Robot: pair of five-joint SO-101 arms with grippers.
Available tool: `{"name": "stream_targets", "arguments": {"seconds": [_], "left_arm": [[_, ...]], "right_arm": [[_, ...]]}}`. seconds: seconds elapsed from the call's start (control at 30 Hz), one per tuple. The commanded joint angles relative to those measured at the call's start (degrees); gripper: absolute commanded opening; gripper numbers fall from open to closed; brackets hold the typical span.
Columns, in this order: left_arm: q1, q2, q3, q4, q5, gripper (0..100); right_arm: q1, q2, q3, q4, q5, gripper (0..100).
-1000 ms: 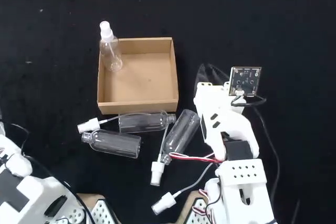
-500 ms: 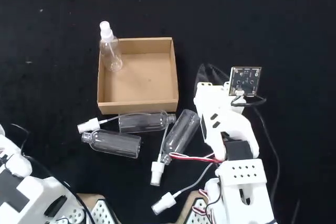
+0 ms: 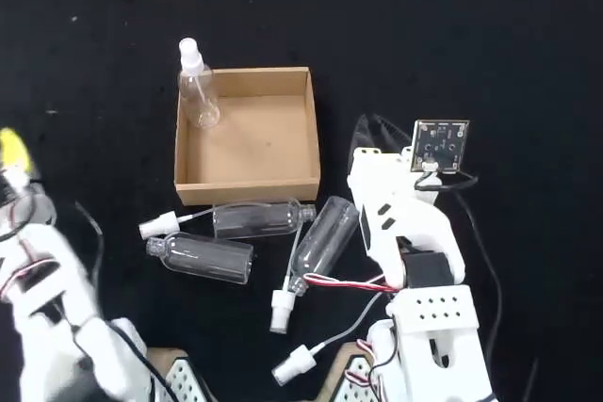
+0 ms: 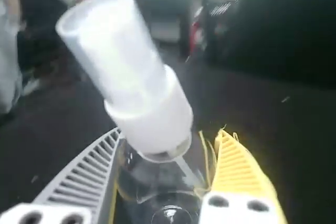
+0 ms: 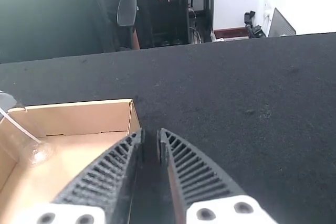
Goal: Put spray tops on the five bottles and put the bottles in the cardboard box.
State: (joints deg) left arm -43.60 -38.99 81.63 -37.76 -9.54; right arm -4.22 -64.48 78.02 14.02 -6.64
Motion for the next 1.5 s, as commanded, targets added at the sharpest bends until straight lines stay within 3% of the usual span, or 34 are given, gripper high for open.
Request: {"name": "stream_targets", "arguments": {"seconds": [0.0, 0.1, 0.2, 0.47, 0.63, 0.87, 1.2, 1.47], "left_arm": [[8.57, -10.2, -1.63, 8.26, -0.09, 3], [14.81, -15.3, -5.05, 19.25, 1.49, 3], [19.82, -18.99, -8.04, 25.49, 7.91, 3], [33.01, -19.25, -8.92, 26.11, 9.85, 3], [38.2, -11.96, -9.63, 17.67, 9.93, 3], [39.52, 2.29, -10.24, 4.22, 9.93, 3], [45.14, 3.52, -10.15, 4.48, 9.58, 3], [45.23, 3.52, -10.33, 4.4, 9.41, 3]], "right_arm": [[-0.35, -0.57, -0.31, -1.85, 0.53, 3.6], [-0.35, -0.57, -0.31, -1.85, 0.53, 3.6], [-0.35, -0.57, -0.31, -1.93, 0.53, 3.6], [-0.35, -0.57, -0.31, -2.02, 0.53, 3.6], [-0.44, -0.57, -0.31, -2.02, 0.53, 3.6], [-0.35, -0.57, -0.31, -2.02, 0.53, 3.6], [-0.44, -0.66, -0.4, -2.11, 0.53, 3.6], [-0.35, -0.66, -0.4, -2.11, 0.53, 3.6]]}}
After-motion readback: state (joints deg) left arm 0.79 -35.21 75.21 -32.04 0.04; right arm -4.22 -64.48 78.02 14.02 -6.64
